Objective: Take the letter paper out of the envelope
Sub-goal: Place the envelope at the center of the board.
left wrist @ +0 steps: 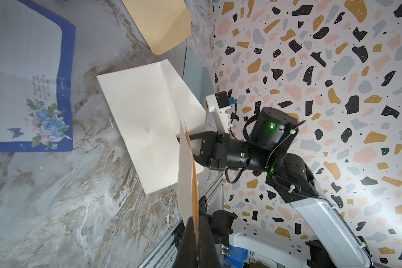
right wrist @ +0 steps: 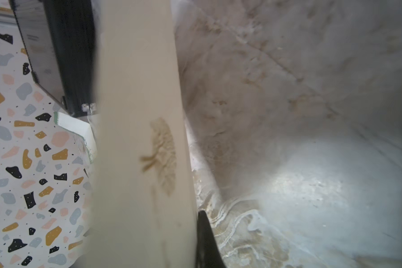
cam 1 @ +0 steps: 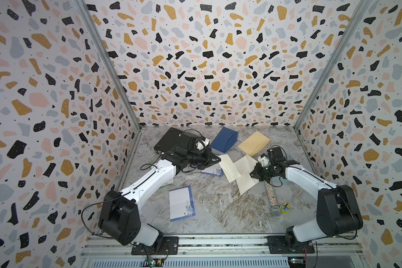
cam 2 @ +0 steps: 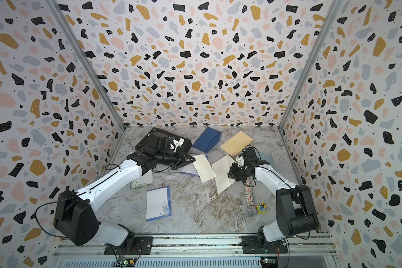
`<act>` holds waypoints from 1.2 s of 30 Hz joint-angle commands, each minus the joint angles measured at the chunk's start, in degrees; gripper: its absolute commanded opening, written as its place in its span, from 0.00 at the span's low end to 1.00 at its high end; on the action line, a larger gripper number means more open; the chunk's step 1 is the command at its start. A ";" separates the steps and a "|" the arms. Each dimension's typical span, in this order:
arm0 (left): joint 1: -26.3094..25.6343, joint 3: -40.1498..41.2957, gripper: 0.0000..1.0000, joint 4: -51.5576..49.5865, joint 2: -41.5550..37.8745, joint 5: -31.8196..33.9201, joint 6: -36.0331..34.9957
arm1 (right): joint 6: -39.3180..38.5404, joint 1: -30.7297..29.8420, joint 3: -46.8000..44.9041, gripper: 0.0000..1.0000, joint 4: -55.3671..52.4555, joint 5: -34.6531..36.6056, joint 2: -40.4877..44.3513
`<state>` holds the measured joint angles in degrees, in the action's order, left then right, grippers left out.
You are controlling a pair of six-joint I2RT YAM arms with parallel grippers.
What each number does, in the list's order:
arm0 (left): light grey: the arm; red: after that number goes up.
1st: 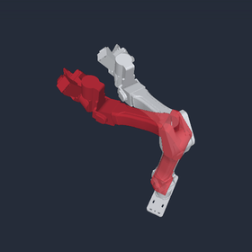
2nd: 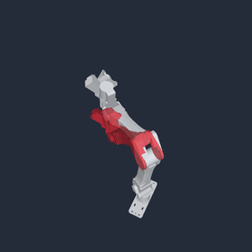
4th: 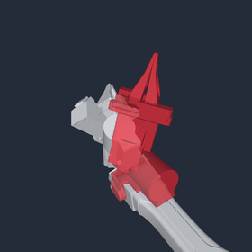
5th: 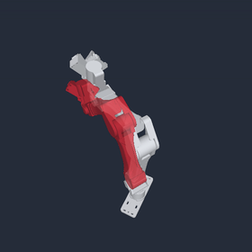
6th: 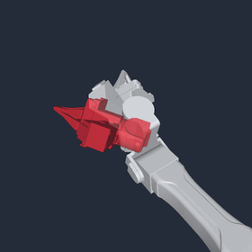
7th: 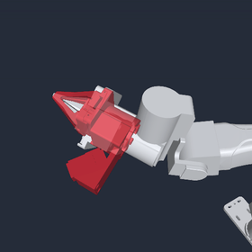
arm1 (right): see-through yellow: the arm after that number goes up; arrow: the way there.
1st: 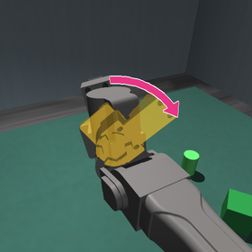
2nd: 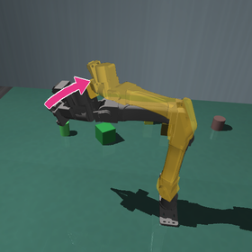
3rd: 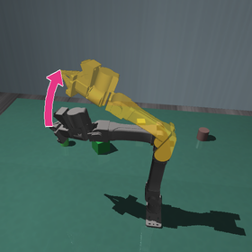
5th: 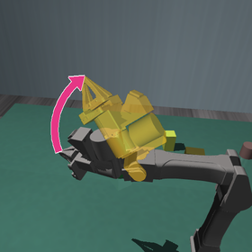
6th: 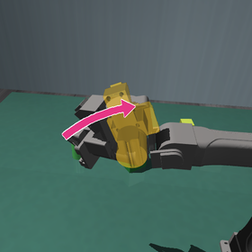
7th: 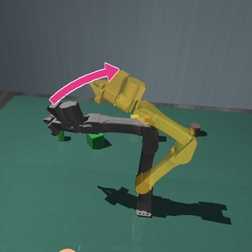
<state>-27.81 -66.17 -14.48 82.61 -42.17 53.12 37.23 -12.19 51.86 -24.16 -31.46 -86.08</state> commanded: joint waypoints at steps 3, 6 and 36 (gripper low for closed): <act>-0.06 2.31 0.00 3.23 -2.12 -0.72 -2.50 | -5.69 0.51 4.35 0.16 -8.05 3.96 -1.10; -0.14 3.23 0.00 3.39 -2.01 -0.72 -2.67 | -6.83 0.51 5.87 0.23 -11.06 8.17 -1.15; -1.28 3.73 0.00 2.94 0.19 -1.33 -4.48 | -16.03 0.50 16.98 0.00 -24.79 1.92 -5.59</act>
<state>-28.73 -61.10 -13.10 82.35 -42.63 50.11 21.56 -11.60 66.39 -48.16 -24.08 -90.83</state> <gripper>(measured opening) 0.047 0.047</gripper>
